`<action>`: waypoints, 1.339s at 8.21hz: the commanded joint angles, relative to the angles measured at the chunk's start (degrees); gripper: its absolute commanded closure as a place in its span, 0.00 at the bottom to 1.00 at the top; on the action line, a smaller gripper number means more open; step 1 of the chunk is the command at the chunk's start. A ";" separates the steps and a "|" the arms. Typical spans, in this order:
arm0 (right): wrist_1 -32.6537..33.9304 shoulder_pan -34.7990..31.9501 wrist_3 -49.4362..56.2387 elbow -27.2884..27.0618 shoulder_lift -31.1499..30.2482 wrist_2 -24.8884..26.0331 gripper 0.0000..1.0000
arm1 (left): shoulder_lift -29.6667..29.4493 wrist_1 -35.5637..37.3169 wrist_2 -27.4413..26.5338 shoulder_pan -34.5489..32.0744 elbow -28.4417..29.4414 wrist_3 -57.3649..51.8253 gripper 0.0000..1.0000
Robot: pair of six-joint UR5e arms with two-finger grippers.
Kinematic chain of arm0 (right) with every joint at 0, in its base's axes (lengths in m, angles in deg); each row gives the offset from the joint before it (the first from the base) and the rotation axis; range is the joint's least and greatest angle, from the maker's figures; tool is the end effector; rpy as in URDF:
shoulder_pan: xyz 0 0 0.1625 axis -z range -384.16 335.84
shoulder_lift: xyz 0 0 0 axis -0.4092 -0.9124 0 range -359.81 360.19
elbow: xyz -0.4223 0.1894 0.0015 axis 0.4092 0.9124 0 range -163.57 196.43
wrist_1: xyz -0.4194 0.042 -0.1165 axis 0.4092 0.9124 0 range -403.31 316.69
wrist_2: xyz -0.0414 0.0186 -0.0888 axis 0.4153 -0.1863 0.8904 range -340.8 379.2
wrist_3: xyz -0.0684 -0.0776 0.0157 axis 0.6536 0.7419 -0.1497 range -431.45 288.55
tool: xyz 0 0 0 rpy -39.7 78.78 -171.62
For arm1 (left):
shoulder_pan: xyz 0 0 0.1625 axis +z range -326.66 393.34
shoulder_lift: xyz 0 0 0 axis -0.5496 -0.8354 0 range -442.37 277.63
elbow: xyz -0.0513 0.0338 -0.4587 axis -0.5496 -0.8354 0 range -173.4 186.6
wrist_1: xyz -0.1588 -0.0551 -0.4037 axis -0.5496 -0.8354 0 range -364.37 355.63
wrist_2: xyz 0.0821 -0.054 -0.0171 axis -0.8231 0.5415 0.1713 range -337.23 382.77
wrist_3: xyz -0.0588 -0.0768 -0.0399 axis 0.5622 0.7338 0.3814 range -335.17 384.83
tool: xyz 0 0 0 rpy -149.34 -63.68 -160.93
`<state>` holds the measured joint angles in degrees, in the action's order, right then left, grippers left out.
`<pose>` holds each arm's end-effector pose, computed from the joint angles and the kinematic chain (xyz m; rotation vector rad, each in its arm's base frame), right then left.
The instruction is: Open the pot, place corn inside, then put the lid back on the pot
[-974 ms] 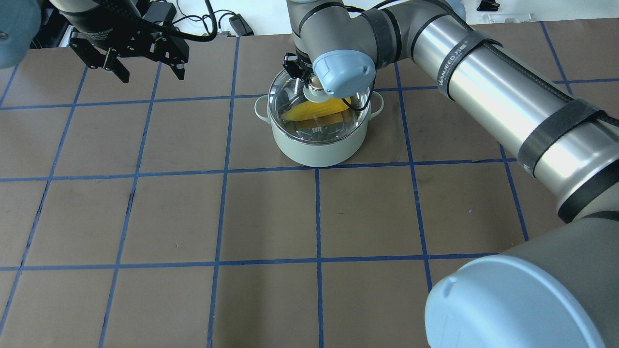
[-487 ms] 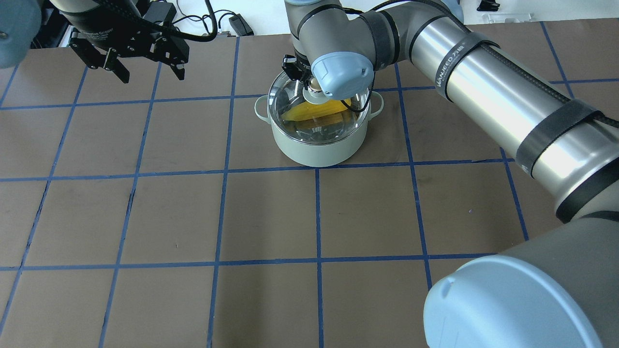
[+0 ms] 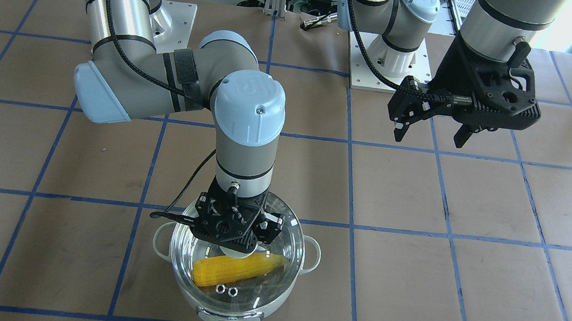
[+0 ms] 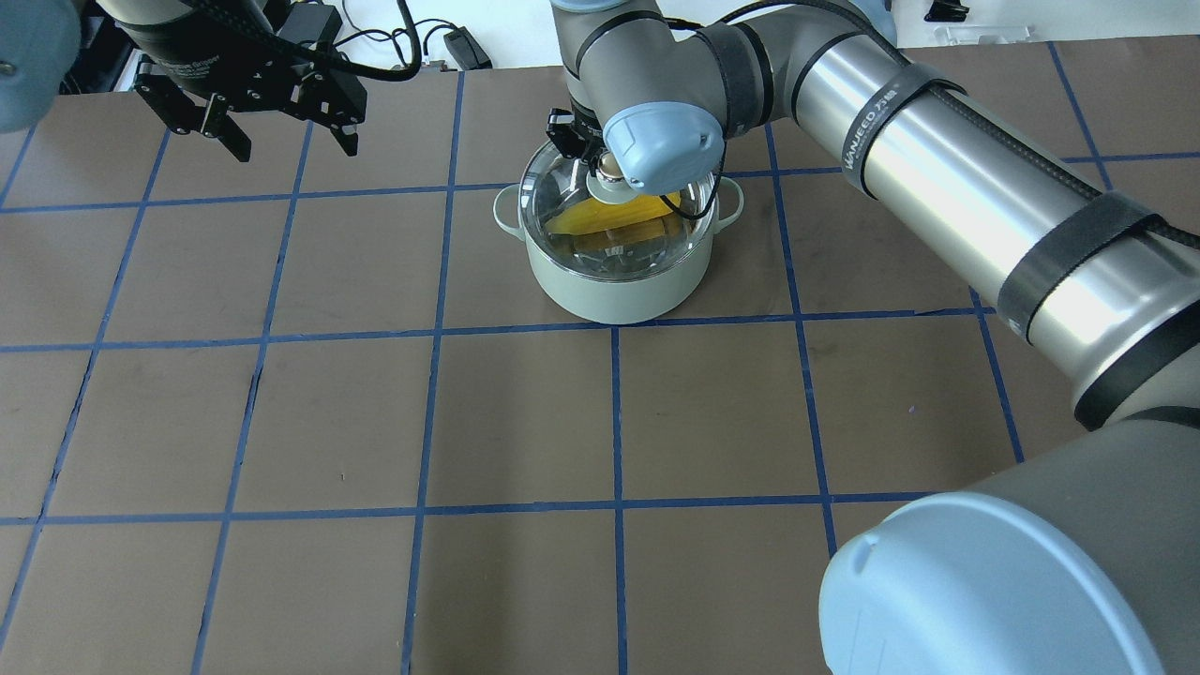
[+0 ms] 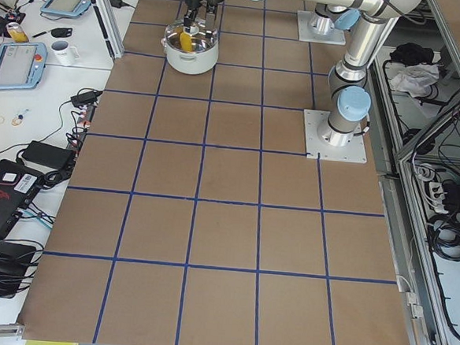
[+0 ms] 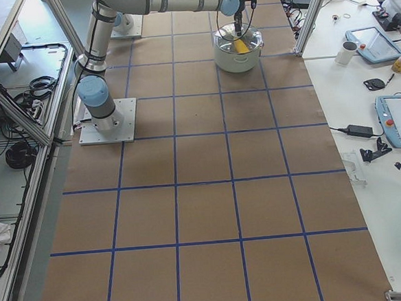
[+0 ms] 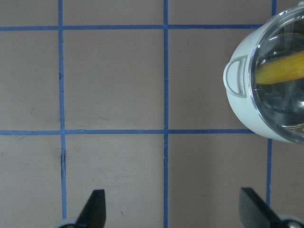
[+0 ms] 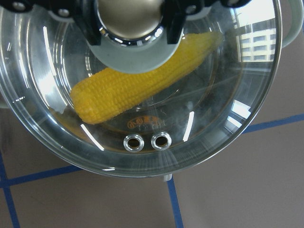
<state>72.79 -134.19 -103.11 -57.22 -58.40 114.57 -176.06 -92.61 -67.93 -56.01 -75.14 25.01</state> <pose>0.3768 -0.6728 0.3661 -0.3305 -3.1059 0.3355 -0.1257 -0.5571 0.5645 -0.0236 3.1239 -0.1727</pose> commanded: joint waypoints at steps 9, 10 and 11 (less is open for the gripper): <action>-7.27 4.28 7.74 -7.35 -17.20 -2.29 0.00 | 0.08 0.00 0.00 -0.04 0.00 0.00 0.00; -11.21 7.09 13.06 -10.52 -23.26 -2.29 0.00 | 0.08 -0.09 0.00 0.05 0.00 0.00 0.00; -16.47 9.99 17.81 -12.11 -29.07 -2.29 0.00 | 0.08 -0.09 0.00 0.05 0.00 0.00 0.00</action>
<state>64.37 -129.19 -93.15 -64.92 -76.56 112.39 -175.98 -92.65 -67.93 -56.02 -75.14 25.01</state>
